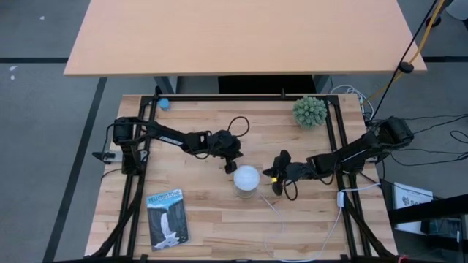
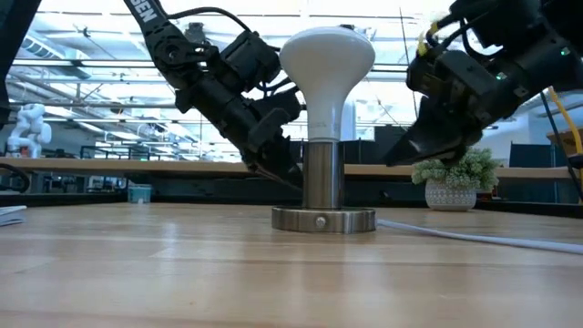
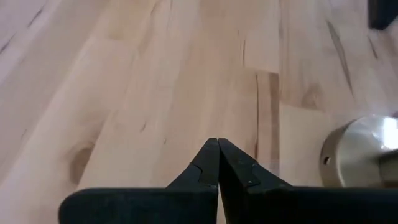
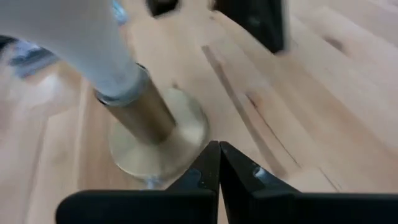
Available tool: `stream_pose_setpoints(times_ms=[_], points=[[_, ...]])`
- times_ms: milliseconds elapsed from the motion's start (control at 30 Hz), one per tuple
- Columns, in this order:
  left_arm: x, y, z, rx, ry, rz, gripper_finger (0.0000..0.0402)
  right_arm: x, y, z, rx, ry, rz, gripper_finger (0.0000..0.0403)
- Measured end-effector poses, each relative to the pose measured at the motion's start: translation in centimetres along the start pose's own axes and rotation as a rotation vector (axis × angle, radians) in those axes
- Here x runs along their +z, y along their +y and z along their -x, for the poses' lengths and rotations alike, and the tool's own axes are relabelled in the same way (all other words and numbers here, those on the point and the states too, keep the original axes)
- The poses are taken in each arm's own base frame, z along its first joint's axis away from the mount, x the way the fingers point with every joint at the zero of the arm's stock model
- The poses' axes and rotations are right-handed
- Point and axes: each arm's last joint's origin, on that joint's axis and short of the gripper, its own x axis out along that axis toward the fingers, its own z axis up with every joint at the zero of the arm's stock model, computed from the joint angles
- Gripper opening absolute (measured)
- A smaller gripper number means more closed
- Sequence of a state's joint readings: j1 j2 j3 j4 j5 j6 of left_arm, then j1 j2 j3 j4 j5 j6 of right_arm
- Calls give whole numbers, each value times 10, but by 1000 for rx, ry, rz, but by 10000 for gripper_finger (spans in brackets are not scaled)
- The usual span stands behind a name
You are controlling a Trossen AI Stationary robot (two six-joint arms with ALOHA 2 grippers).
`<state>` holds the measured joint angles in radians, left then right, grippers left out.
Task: Screw lightbulb
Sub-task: Remove the lightbulb from the lamp
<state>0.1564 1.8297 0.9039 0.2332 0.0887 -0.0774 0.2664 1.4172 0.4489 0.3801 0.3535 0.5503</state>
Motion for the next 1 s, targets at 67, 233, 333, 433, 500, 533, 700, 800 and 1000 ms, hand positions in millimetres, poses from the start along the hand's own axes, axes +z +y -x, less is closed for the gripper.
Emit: stream_pose_setpoints(times_ms=[67, 233, 333, 433, 500, 533, 700, 800, 1000], points=[[-1, 1, 0, 2, 12, 9, 0, 0, 0, 7, -12, 23, -15, 0], [-4, -3, 0, -8, 40, 21, 0, 3, 7, 24, 25, 29, -24, 0], [-9, -8, 0, -17, 87, 19, 0, 2, 9, 31, 35, 43, -12, 0], [-14, -15, 0, -28, 131, 9, 0, -4, 9, 34, 11, 82, -2, 0], [-17, -21, 0, -39, 154, 7, 0, -10, 9, 35, -26, 106, -1, 0], [-17, -25, 0, -44, 160, 12, 0, -12, 9, 36, -45, 116, -5, 0], [-20, -42, 0, -77, 170, 5, 0, -19, 13, 41, -57, 132, -19, 0], [-21, -50, 0, -93, 171, 6, 0, -21, 17, 42, -38, 131, -14, 0], [-24, -58, -1, -107, 177, 21, 1, -22, 21, 44, -15, 128, -8, 0]])
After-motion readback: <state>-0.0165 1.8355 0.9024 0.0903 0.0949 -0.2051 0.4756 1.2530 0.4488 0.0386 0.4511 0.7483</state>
